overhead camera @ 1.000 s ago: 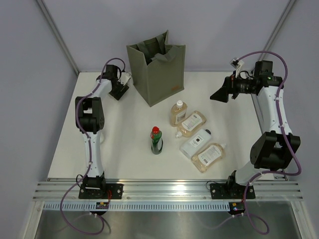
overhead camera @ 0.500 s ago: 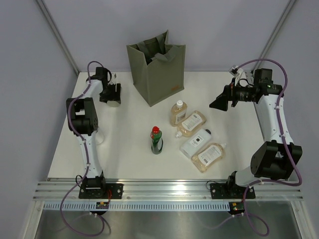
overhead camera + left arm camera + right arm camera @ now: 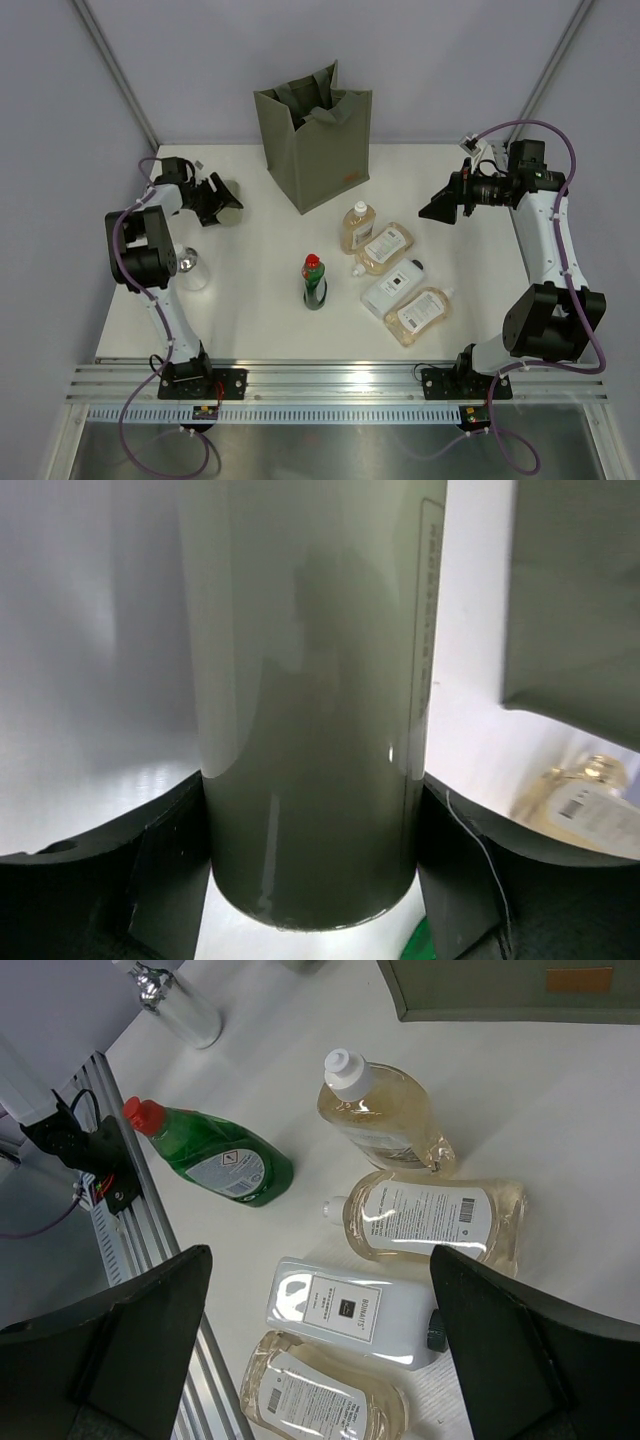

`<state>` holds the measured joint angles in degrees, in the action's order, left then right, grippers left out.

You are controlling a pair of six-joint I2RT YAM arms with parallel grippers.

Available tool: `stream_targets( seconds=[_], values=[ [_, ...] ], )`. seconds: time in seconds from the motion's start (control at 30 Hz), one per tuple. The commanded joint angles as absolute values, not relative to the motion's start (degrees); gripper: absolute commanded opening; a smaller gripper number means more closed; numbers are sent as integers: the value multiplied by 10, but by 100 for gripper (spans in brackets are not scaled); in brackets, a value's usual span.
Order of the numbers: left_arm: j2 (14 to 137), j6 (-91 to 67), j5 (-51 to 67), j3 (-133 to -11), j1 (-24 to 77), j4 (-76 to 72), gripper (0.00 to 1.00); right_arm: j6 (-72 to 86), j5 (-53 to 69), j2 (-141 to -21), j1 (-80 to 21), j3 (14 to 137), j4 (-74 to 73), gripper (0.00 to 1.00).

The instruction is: Place the personal care products into the canvas bag

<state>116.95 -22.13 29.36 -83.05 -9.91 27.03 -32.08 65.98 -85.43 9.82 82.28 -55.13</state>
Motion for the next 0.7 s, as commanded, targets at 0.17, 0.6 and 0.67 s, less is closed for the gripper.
stream_targets(
  seconds=[0.17, 0.6, 0.67],
  values=[
    [1051, -383, 433, -751, -110, 12, 0, -313, 685, -838, 100, 817, -535, 99],
    [1005, -639, 498, -631, -114, -305, 0, -307, 690, -838, 100, 815, -533, 100],
    [991, -664, 501, -621, -115, -353, 0, -307, 692, -838, 100, 815, -533, 100]
  ],
)
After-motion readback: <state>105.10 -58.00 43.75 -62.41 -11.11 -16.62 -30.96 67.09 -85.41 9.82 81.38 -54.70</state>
